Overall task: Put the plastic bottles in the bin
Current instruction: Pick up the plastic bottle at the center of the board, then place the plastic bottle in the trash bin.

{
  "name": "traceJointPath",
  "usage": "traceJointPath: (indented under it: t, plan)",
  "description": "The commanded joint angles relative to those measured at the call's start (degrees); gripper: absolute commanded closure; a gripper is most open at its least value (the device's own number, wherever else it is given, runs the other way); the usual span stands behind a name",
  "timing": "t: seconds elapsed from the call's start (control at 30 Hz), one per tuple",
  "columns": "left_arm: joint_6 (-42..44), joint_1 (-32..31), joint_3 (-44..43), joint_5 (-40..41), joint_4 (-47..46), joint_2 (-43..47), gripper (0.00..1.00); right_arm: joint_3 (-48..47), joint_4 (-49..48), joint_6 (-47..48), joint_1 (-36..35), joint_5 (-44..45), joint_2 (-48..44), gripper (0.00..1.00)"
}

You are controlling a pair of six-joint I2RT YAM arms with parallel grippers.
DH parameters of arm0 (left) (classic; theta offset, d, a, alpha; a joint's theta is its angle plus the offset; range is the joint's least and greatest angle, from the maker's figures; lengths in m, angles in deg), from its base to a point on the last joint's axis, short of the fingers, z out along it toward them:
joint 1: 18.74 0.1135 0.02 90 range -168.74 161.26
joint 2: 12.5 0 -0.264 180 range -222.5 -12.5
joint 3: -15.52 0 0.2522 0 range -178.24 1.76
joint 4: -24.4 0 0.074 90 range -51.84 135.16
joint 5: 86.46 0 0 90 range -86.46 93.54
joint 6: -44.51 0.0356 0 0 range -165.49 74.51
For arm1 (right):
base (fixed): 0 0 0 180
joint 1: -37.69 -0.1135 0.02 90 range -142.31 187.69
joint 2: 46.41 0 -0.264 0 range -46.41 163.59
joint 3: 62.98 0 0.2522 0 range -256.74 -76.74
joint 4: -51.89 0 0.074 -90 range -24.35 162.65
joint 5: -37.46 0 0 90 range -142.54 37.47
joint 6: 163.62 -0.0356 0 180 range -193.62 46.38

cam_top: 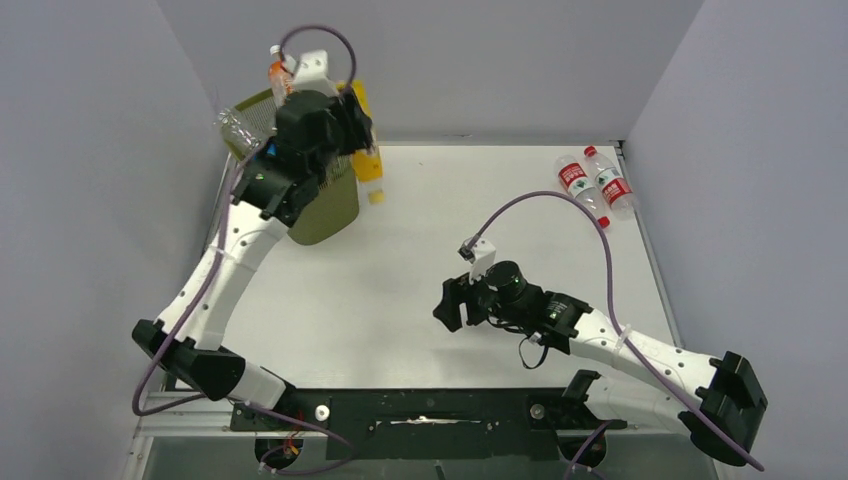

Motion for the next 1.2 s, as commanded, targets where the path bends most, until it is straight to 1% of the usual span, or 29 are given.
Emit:
traceJointPath:
  t: [0.0,0.1,0.2,0.4,0.57,0.7,0.9,1.17]
  plan:
    - [12.82,5.22,-11.8,2.26,-5.49,1.6,0.65,-3.39,0.17,-0.42,-0.37,0.35,1.43,0.28]
    - [18.57,8.06,-13.85,1.96,-12.76,-0.02,0.64,-3.72,-0.2,-1.23,-0.76,-0.32,2.03,0.28]
    - [22.28,10.87,-11.94,2.03,-22.29,-0.73,0.64,-3.55,-0.09,-2.53,-0.92,-0.3,1.69,0.28]
    - [23.3,16.11,-4.25,-1.66,-36.84,-2.69,0.63,-3.53,1.72,-4.1,-1.1,0.53,0.55,0.28]
    - [23.2,18.44,6.42,-2.94,-50.43,-2.76,0.62,-4.78,4.32,-4.23,-1.22,1.61,0.64,0.28]
    - [20.9,19.68,10.68,-5.12,-55.23,-3.45,0.62,-5.04,4.52,-4.55,-1.17,1.87,1.16,0.28]
    - [19.39,19.7,16.65,-5.76,-60.61,-3.13,0.61,-4.55,3.76,-5.36,-1.36,1.57,1.85,0.28]
    - [17.43,19.72,21.32,-6.73,-64.62,-2.05,0.58,-4.38,3.82,-5.34,-1.41,1.65,1.8,0.28]
